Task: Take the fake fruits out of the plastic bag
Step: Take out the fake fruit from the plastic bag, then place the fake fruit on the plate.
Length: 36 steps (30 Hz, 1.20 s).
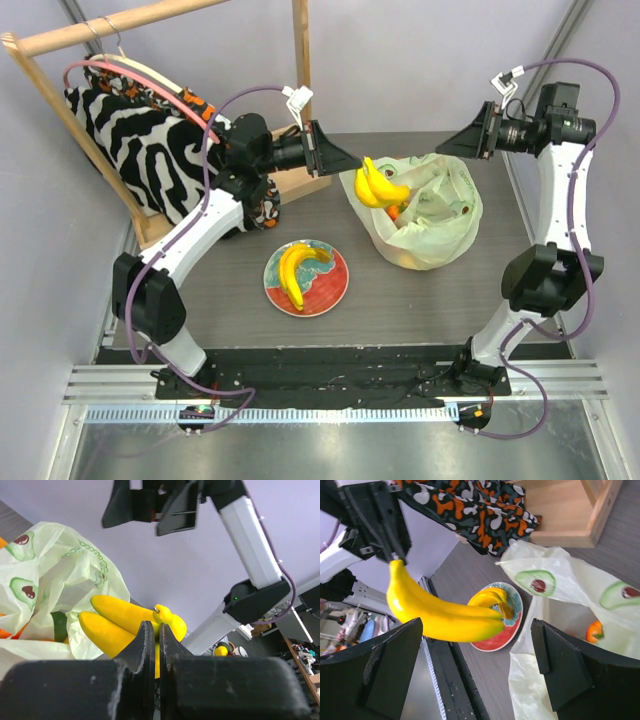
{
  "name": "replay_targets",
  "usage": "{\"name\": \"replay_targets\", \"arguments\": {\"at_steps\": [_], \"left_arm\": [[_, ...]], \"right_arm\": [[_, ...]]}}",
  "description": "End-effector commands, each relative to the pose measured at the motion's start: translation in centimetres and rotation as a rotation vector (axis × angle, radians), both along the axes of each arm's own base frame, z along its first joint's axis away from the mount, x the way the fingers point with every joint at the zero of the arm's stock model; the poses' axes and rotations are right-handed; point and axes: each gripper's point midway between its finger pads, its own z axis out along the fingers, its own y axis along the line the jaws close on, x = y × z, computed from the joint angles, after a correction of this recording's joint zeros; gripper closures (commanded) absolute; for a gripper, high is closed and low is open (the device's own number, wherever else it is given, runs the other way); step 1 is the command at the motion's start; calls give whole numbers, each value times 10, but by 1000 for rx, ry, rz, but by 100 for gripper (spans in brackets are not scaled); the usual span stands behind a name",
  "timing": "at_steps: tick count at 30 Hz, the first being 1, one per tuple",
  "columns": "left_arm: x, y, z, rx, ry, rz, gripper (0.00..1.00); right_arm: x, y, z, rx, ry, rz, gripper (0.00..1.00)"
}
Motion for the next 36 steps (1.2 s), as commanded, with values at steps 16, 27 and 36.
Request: {"name": "replay_targets", "arguments": {"at_steps": [16,27,36], "left_arm": [[-6,28,9,-9,-9,-71,100],[-3,38,4,-2,4,-65,100],[10,48,-19,43,29,-38,100]], "right_arm": [[-81,137,0,-500,-706,221,1],[-72,146,-5,-517,-739,209,22],[-84,160,-33,-455,-586,323,62]]}}
